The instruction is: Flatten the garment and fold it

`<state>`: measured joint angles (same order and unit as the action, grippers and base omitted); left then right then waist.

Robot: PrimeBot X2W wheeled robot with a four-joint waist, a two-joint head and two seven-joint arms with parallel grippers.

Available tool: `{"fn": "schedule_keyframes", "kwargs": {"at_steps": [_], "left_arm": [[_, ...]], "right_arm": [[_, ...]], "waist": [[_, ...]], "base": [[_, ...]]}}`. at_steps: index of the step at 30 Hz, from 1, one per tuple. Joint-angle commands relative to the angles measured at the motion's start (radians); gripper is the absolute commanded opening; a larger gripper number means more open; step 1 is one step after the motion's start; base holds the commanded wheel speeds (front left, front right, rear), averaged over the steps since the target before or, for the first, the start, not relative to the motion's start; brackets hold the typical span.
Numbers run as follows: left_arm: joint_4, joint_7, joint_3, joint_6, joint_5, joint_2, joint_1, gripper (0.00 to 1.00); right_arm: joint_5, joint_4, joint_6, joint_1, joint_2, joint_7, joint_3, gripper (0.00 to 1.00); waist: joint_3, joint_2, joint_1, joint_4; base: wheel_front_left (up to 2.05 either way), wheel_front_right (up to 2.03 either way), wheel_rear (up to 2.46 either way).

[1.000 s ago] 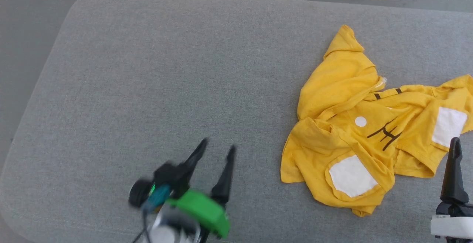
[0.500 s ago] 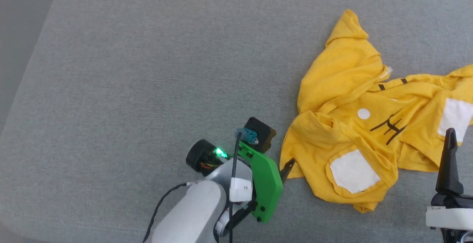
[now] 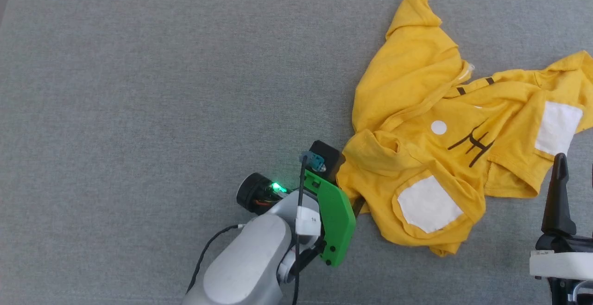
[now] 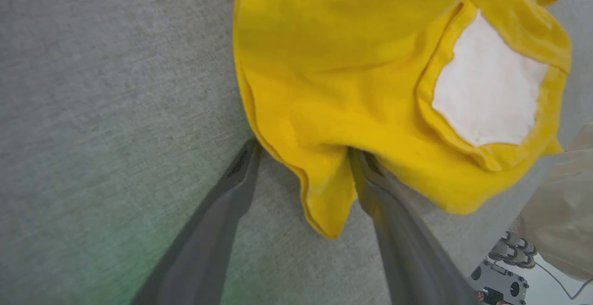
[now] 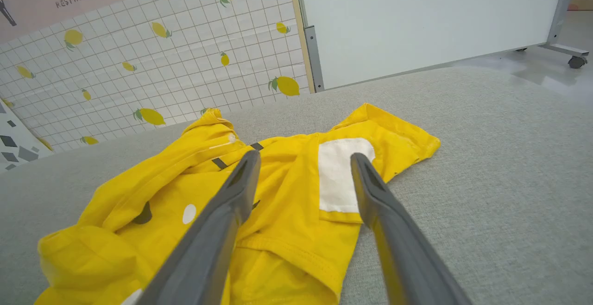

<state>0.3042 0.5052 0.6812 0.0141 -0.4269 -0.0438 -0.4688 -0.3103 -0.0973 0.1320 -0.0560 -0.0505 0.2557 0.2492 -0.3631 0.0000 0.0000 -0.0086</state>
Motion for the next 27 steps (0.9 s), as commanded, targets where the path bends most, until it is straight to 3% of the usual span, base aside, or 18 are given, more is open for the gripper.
{"fn": "schedule_keyframes", "kwargs": {"at_steps": [1,3,12,18,21,27], "left_arm": [[0.067,0.018,0.022,-0.014,-0.023,-0.009,0.018,1.00],[0.100,0.017,0.046,-0.024,-0.023,-0.008,0.016,0.00],[0.129,-0.083,0.060,-0.072,-0.074,-0.007,0.003,0.00],[-0.036,-0.216,-0.096,-0.108,-0.199,-0.017,0.067,0.00],[-0.219,-0.257,-0.228,-0.170,-0.247,-0.108,0.167,0.00],[-0.428,-0.284,-0.453,-0.305,-0.313,-0.247,0.423,0.00]], "right_arm": [[-0.008,0.006,-0.001,0.019,0.000,0.006,-0.004,1.00],[-0.010,0.010,-0.001,0.023,0.000,0.006,-0.004,1.00],[-0.002,0.028,-0.001,0.022,0.000,0.006,0.020,1.00],[0.004,0.030,-0.001,0.003,0.000,0.006,0.024,1.00],[0.008,0.027,-0.001,-0.008,0.000,0.006,0.032,1.00],[0.012,0.028,-0.001,-0.023,0.000,0.006,0.031,1.00]], "waist": [[-0.008,0.0000,0.0000,-0.010],[-0.009,0.0000,0.0000,-0.011],[0.032,0.0000,0.0000,0.019],[0.084,0.0000,0.0000,0.056],[0.104,0.0000,0.0000,0.082],[0.113,0.0000,0.0000,0.109]], "base": [[0.00,0.00,0.00],[0.00,0.00,0.00],[0.00,0.00,0.00],[0.00,0.00,0.00],[0.00,0.00,0.00],[0.00,0.00,0.00]]}}
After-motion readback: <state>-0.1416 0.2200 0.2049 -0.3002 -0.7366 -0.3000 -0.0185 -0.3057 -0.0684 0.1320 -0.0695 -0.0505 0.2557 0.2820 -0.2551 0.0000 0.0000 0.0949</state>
